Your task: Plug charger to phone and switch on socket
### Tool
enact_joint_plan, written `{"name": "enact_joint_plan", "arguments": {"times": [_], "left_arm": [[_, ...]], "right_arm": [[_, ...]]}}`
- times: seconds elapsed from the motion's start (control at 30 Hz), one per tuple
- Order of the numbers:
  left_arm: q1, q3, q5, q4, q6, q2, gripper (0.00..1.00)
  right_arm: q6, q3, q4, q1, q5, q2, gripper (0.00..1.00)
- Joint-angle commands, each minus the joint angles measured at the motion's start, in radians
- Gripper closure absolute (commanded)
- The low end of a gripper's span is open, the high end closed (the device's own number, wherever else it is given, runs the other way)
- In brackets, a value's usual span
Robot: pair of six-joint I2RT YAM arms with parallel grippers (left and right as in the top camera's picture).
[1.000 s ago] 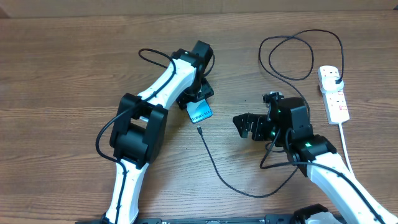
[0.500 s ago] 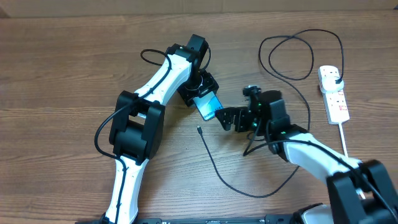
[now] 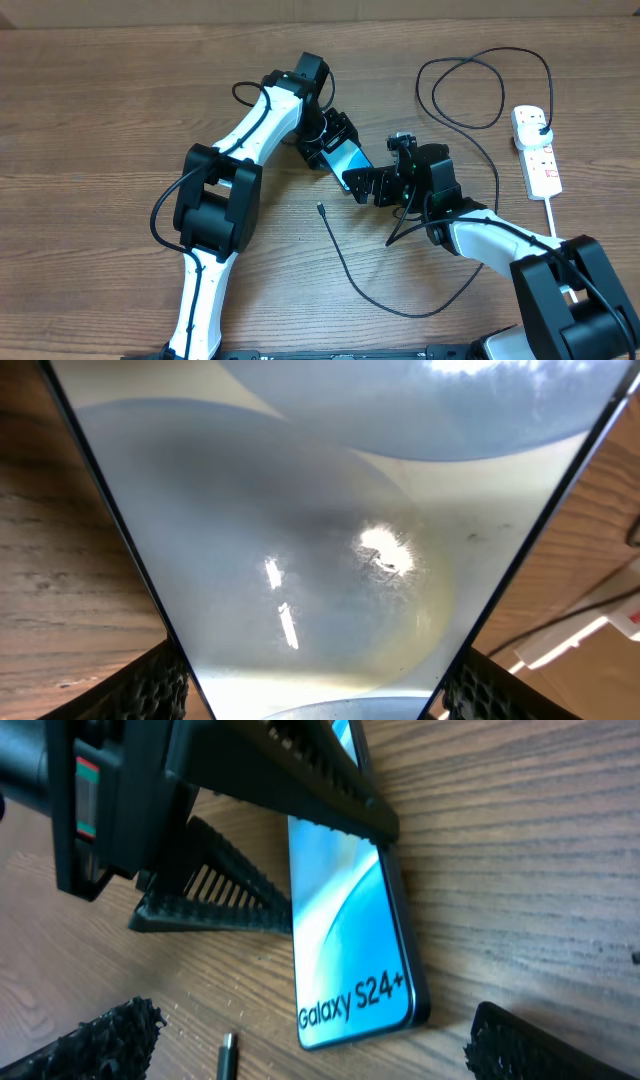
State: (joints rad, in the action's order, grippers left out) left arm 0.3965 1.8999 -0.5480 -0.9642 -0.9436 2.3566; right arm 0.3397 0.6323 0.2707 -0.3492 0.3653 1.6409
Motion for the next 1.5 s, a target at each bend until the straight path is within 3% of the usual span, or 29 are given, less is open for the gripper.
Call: {"name": "enact_joint_plan", "arguments": {"times": [0.0,0.1,0.33,0.43,0.57,0.8,0.87,0.97,1.0,1.07,1.13,1.23,1.33,1.47], "left_arm": [[-0.005,0.034,-0.095,0.005,-0.002,-0.005,0.85],[-0.005,0.034,-0.126,0.009,0.001,-0.005,0.85],[-0.005,0.034,-0.228,0.055,-0.005,-0.005,0.87],[-0.005,0.034,-0.249,0.058,-0.015,-0.005,0.87],[-0.005,0.034,-0.279,0.072,-0.031,-0.005,0.88],[-0.005,0.034,-0.342,0.107,-0.041,-0.014,0.87],[-0.005,0.034,-0.344,0.114,-0.030,-0.021,0.74],[-0.018,0.034,-0.345,0.123,0.023,-0.062,0.11],[-0.033,0.034,-0.351,0.132,0.046,-0.092,0.00],[-0.068,0.034,-0.348,0.132,0.096,-0.158,0.00],[-0.111,0.034,-0.298,0.100,0.235,-0.256,0.01],[-0.147,0.033,-0.054,-0.042,0.413,-0.385,0.01],[-0.148,0.017,0.038,-0.100,0.533,-0.467,0.00],[-0.113,-0.114,0.047,-0.054,0.566,-0.540,0.00]], "right_arm": [[0.004,0.013,0.035,-0.002,-0.014,0.055,0.00],[0.027,0.017,0.077,-0.002,-0.010,0.087,0.02],[0.084,0.018,0.150,-0.004,-0.049,0.089,0.18],[0.110,0.018,0.188,-0.004,-0.069,0.089,0.28],[0.133,0.018,0.212,-0.005,-0.097,0.090,0.53],[0.137,0.018,0.222,-0.005,-0.111,0.090,0.75],[0.154,0.023,0.221,-0.005,-0.106,0.089,0.96],[0.193,0.030,0.220,0.016,-0.058,0.049,0.96],[0.193,0.031,0.222,0.026,-0.058,0.023,0.96],[0.191,0.037,0.220,0.049,-0.058,-0.030,0.96],[0.192,0.051,0.201,0.097,-0.056,-0.099,0.96],[0.192,0.096,0.098,0.174,-0.022,-0.190,0.96],[0.196,0.137,0.011,0.232,0.031,-0.259,0.96],[0.298,0.160,-0.041,0.316,0.186,-0.342,0.96]]}}
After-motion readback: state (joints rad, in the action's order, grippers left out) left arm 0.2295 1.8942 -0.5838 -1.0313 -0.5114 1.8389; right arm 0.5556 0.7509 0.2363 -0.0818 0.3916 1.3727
